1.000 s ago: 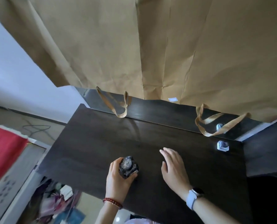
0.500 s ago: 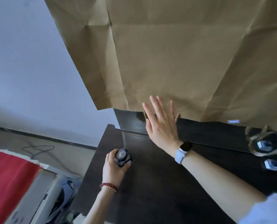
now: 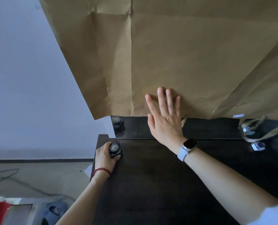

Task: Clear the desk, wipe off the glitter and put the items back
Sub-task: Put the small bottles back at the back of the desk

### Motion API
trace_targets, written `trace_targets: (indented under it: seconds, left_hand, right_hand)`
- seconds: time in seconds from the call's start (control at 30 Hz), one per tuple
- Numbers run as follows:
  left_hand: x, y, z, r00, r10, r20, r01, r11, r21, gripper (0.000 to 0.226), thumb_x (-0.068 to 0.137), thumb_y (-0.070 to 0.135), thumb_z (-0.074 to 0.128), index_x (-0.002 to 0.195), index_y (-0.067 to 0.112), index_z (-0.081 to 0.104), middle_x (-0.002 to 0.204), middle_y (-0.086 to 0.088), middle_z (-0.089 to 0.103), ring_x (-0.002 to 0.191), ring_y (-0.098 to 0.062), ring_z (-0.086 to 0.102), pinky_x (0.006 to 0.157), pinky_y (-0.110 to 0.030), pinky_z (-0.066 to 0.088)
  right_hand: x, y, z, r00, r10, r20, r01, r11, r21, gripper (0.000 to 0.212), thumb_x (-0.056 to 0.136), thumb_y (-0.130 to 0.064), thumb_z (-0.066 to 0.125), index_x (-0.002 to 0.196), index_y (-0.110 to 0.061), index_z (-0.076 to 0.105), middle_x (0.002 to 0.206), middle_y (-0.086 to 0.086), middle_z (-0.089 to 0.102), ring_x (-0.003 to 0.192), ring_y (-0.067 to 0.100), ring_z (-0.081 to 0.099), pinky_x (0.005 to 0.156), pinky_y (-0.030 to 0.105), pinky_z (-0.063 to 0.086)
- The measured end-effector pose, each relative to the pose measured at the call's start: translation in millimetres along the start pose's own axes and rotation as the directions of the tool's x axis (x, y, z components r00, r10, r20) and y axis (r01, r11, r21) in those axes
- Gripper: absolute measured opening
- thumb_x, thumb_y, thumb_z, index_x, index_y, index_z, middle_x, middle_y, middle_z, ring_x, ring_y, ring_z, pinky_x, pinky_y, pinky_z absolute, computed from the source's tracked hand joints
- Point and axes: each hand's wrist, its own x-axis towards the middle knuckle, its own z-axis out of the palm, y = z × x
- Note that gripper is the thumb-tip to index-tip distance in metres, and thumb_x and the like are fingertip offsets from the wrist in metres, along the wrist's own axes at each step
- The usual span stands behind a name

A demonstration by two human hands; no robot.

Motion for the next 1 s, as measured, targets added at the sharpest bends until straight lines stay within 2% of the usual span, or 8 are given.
trace_targets:
  seconds: [0.17, 0.3, 0.47, 0.6, 0.7, 0.8, 0.9, 1.0]
  left_hand:
    - [20, -2, -10, 0.996, 0.074, 0.055, -0.073, 0.997, -0.010, 0.058, 0.064, -0.003, 0.075, 0.118, 0.006, 0.052, 0.115, -0.014, 0.058, 0.109, -0.031, 0.049, 0.089, -0.028, 0.036]
    - [28, 0, -10, 0.993, 0.105, 0.053, -0.103, 0.994, -0.034, 0.062, 0.069, -0.012, 0.065, 0.125, 0.007, 0.048, 0.125, -0.015, 0.041, 0.113, -0.030, 0.047, 0.095, -0.020, 0.030]
    - [23, 2, -12, 0.998, 0.024, 0.058, -0.024, 1.000, 0.004, 0.068, 0.074, -0.001, 0.065, 0.134, 0.011, 0.034, 0.133, -0.013, 0.046, 0.112, -0.034, 0.052, 0.088, -0.037, 0.042]
    - [2, 9, -6, 0.997, 0.065, -0.033, -0.061, 0.992, 0.111, 0.076, 0.070, 0.010, 0.073, 0.136, 0.009, 0.034, 0.142, -0.016, 0.035, 0.127, -0.037, 0.038, 0.100, -0.052, 0.037]
    - [-25, 30, 4, 0.986, 0.102, -0.130, -0.085, 0.988, 0.132, 0.065, 0.075, 0.017, 0.071, 0.132, 0.010, 0.041, 0.142, -0.017, 0.036, 0.131, -0.036, 0.033, 0.105, -0.055, 0.029]
    - [-49, 53, 15, 0.965, 0.177, -0.196, -0.143, 0.974, 0.176, 0.055, 0.076, 0.017, 0.070, 0.126, 0.011, 0.050, 0.136, -0.019, 0.044, 0.126, -0.039, 0.041, 0.102, -0.060, 0.032]
    - [-78, 77, 27, 0.939, 0.277, -0.205, -0.226, 0.944, 0.241, 0.050, 0.079, 0.021, 0.064, 0.126, 0.018, 0.048, 0.132, -0.018, 0.049, 0.122, -0.039, 0.046, 0.097, -0.058, 0.034]
    - [-116, 106, 49, 0.919, 0.365, -0.146, -0.315, 0.906, 0.282, 0.046, 0.080, 0.034, 0.046, 0.124, 0.022, 0.045, 0.128, -0.013, 0.054, 0.117, -0.033, 0.051, 0.091, -0.049, 0.043]
  right_hand:
    - [0, -1, 1, 1.000, 0.003, -0.023, -0.004, 1.000, -0.025, 0.062, 0.087, -0.024, 0.048, 0.143, -0.024, 0.020, 0.150, 0.010, 0.007, 0.138, 0.030, -0.001, 0.111, 0.054, 0.002]
    - [0, -1, 2, 1.000, 0.003, -0.024, -0.004, 0.999, -0.039, 0.062, 0.087, -0.023, 0.047, 0.143, -0.023, 0.020, 0.149, 0.011, 0.007, 0.138, 0.031, -0.002, 0.111, 0.054, 0.001]
    - [1, -1, 2, 1.000, 0.000, -0.022, -0.001, 0.999, -0.054, 0.061, 0.087, -0.021, 0.048, 0.142, -0.022, 0.022, 0.149, 0.012, 0.008, 0.138, 0.031, -0.002, 0.111, 0.054, 0.002]
    - [0, -2, -1, 1.000, -0.005, -0.011, 0.005, 0.999, -0.051, 0.065, 0.083, -0.017, 0.050, 0.142, -0.021, 0.022, 0.149, 0.013, 0.009, 0.138, 0.034, 0.004, 0.110, 0.056, 0.006]
    - [-1, -4, -10, 1.000, -0.020, -0.005, 0.020, 0.998, 0.052, 0.063, 0.080, -0.011, 0.048, 0.140, -0.017, 0.029, 0.148, 0.015, 0.011, 0.137, 0.037, 0.009, 0.108, 0.058, 0.010]
    - [-15, 0, -20, 1.000, -0.008, 0.023, 0.002, 0.969, 0.247, 0.057, 0.082, -0.008, 0.046, 0.137, -0.013, 0.034, 0.149, 0.017, 0.017, 0.139, 0.033, 0.014, 0.109, 0.056, 0.015]
    - [-60, 15, -31, 0.992, 0.018, 0.126, -0.059, 0.940, 0.335, 0.051, 0.086, -0.015, 0.039, 0.136, -0.013, 0.033, 0.146, 0.015, 0.029, 0.137, 0.029, 0.023, 0.108, 0.054, 0.022]
    - [-126, 47, -47, 0.953, 0.116, 0.281, -0.213, 0.914, 0.346, 0.049, 0.088, -0.021, 0.032, 0.137, -0.013, 0.031, 0.141, 0.013, 0.041, 0.135, 0.030, 0.031, 0.107, 0.055, 0.028]
